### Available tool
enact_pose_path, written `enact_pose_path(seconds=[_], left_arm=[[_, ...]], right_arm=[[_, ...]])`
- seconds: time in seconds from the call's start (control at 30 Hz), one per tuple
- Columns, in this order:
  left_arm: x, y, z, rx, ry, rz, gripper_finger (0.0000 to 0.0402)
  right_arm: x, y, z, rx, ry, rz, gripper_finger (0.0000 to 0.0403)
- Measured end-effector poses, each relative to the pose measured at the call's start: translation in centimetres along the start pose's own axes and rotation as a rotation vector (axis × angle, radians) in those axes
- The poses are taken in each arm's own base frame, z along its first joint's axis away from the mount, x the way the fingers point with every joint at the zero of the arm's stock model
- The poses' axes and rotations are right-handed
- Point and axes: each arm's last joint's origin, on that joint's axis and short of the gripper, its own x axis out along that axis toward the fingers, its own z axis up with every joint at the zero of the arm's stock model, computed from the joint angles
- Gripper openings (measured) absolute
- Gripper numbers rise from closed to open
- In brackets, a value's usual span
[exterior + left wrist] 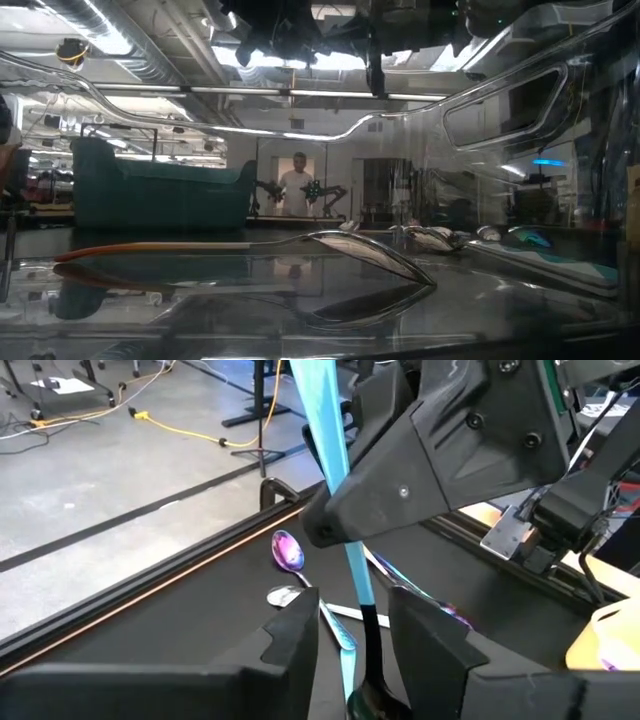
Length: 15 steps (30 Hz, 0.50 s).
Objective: Sort silverware by color (type)
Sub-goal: Put the blue spoon into the orange bin
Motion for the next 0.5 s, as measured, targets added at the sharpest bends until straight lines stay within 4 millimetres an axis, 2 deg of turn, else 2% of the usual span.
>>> enact_pose_path(seconds=[0.13,0.5], left_arm=[[0.00,0.00,0.01,0.001,-0.001,0.000,0.0100],[0.00,0.01,0.00,0.002,-0.001,0.002,0.0010]], right_arm=[[0.00,0.00,0.00,0.000,0.000,0.000,0.0000],[0.00,-0.06,-0.03,-0.001,-0.002,-0.011,0.0000]])
